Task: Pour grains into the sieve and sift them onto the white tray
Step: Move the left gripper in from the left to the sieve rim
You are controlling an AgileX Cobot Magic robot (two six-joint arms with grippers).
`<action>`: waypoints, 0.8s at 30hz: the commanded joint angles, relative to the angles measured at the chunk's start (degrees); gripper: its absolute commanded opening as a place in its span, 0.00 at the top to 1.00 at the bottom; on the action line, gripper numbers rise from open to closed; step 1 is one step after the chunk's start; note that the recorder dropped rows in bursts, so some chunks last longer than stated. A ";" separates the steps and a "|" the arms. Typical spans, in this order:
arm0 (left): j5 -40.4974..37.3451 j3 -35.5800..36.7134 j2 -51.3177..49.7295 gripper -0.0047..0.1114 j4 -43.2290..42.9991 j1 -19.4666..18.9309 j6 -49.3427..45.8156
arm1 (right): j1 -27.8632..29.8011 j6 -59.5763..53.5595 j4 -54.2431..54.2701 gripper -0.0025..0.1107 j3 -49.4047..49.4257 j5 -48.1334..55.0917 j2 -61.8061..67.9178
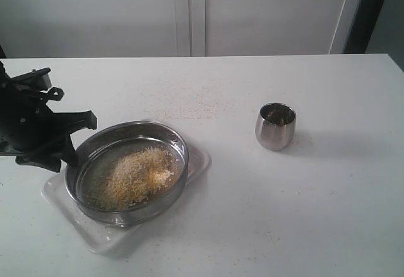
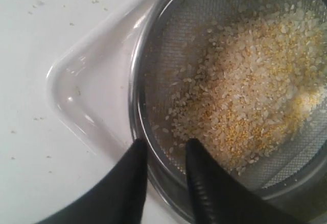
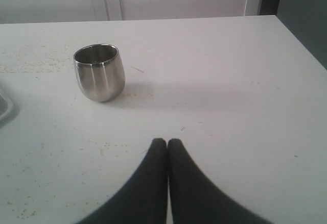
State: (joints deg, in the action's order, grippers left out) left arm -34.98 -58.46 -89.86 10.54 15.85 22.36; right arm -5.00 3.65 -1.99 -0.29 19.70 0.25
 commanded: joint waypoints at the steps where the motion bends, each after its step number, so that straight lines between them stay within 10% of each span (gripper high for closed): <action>1: -0.58 -0.34 0.21 0.51 -0.66 0.25 1.23 | 0.33 0.09 -0.01 0.98 0.29 -0.51 -0.25; 24: 3.81 -0.24 -9.75 0.59 -0.88 0.25 1.63 | 0.33 0.09 -0.01 0.98 0.29 -0.51 -0.25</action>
State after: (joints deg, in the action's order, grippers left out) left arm -31.41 -58.46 -99.48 9.48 15.85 23.52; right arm -5.00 3.65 -1.99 -0.29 19.70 0.25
